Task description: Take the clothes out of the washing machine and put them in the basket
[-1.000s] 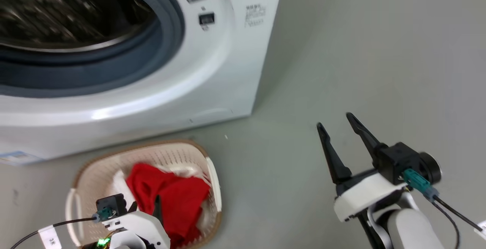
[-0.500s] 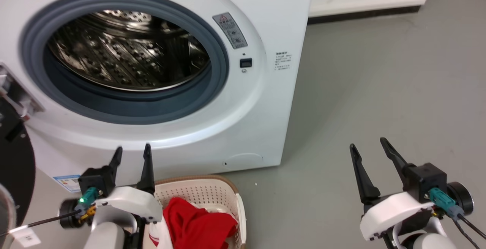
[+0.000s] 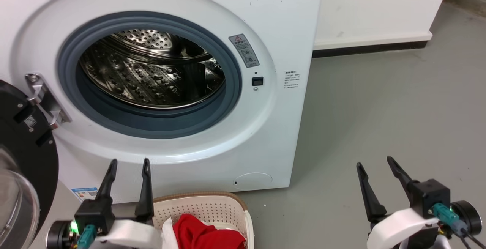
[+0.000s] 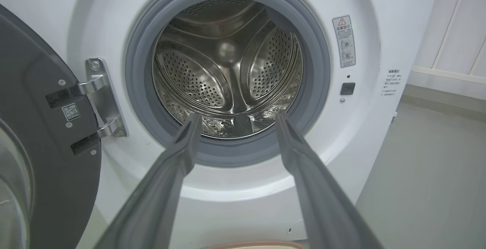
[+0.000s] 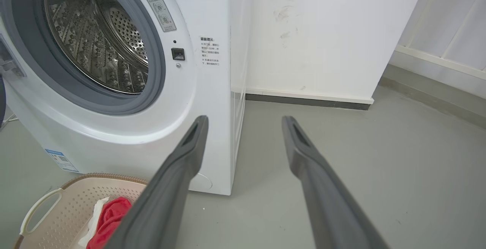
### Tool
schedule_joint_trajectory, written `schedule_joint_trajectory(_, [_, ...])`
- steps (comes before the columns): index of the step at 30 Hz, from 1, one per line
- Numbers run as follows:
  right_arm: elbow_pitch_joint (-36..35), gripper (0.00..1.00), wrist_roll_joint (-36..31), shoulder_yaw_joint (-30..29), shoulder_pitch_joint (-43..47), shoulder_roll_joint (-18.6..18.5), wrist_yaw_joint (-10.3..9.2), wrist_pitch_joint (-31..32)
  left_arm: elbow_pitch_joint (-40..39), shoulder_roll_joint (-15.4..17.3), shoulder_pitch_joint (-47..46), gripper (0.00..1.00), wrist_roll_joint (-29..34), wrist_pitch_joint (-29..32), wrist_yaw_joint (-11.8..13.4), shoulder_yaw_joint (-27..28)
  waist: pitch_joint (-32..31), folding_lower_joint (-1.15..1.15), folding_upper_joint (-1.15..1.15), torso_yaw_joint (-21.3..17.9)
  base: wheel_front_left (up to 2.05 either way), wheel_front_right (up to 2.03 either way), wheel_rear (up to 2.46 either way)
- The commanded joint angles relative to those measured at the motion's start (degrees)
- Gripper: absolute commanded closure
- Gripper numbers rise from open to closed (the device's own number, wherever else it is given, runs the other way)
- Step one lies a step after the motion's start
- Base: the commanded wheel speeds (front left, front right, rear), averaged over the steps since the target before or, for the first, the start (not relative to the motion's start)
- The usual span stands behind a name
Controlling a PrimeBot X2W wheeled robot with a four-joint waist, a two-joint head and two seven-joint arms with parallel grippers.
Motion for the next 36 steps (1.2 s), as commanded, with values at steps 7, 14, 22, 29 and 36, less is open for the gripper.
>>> schedule_joint_trajectory(7, [-1.1,0.0,0.1,0.9,2.1,0.1,-0.04,0.9,-3.8,-0.6,5.0,0.0,0.3,1.6,1.5,-1.1,-1.1,0.01,0.0,1.7,0.0,0.0,0.0])
schedule_joint_trajectory(14, [-1.6,0.0,-0.1,1.5,2.1,0.1,-0.04,1.3,-4.2,-0.5,5.2,0.0,0.6,1.6,1.7,-2.1,-1.4,0.01,0.0,2.4,0.0,0.0,0.0])
schedule_joint_trajectory(22, [-1.8,0.0,-0.1,1.8,1.6,0.1,-0.04,1.5,-4.2,-0.2,4.7,0.0,0.7,1.7,2.3,-2.4,-1.4,0.01,0.0,2.6,0.0,0.0,0.0])
schedule_joint_trajectory(29, [-1.9,0.0,0.2,2.1,1.3,0.1,-0.04,1.5,-3.9,0.0,4.6,0.0,0.4,1.7,2.6,-2.5,-1.3,0.01,0.0,2.8,0.0,0.0,0.0])
schedule_joint_trajectory(36, [-0.6,1.0,0.3,2.2,2.1,0.0,0.01,1.4,-3.1,-0.2,4.9,1.0,0.4,1.2,2.4,-3.1,-1.2,0.01,0.0,2.9,0.0,0.0,0.0])
